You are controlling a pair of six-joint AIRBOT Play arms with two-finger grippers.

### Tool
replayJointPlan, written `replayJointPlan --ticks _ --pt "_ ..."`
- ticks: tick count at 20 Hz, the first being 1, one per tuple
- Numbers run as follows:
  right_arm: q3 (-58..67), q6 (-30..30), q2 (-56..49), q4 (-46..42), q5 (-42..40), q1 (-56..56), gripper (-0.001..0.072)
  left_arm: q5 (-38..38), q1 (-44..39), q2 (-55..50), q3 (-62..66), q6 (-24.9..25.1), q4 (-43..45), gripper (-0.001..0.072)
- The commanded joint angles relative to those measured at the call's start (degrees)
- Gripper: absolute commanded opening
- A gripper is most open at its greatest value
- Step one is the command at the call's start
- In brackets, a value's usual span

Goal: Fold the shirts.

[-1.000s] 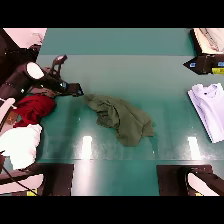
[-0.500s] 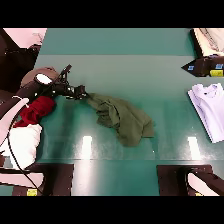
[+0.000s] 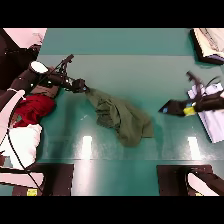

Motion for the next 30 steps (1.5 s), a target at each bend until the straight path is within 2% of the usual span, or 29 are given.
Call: replayJointPlan --ticks 1,5,8,11,12,15,18,20,25,30 --pt "-12.09 -2.32 0.00 7.10 -5.77 3.56 0.0550 -2.51 0.02 -0.04 2.45 -1.92 0.96 0.0026" --pt "-15.08 -2.25 -1.62 7.13 -14.60 14.05 0.0550 -2.43 0.02 -0.04 2.45 -2.12 0.96 0.0026" --pt "-12.28 -2.23 -7.65 7.06 -19.21 20.20 0.0545 -2.84 0.02 -0.04 2.45 -2.23 0.96 0.0026" --pt "-7.34 -2.62 -13.20 6.45 -21.79 22.51 0.0133 -3.56 0.02 0.20 2.45 -3.23 1.44 0.0026" --pt "-5.40 -3.15 -14.34 5.97 -21.53 22.53 0.0019 -3.37 0.02 0.90 2.47 -3.96 2.67 0.0026" --pt "0.85 -2.12 -12.37 0.74 -17.99 20.33 0.0017 -1.55 0.33 7.19 3.87 -5.27 10.34 0.0026" --pt "10.05 2.93 -4.37 -7.93 -12.57 14.12 0.0016 -3.67 1.27 16.65 9.29 -6.51 16.87 0.0027" --pt "17.62 3.85 1.40 -11.76 -10.10 9.35 0.0016 -5.77 1.27 22.97 14.21 -6.51 17.14 0.0027" --pt "32.68 3.78 11.43 -12.68 -6.91 1.53 0.0015 -11.30 1.27 35.39 26.12 -7.19 14.36 0.0027" --pt "44.54 3.76 14.45 -13.16 2.34 -2.82 0.0016 -18.03 1.27 41.24 36.74 -12.68 13.99 0.0027"
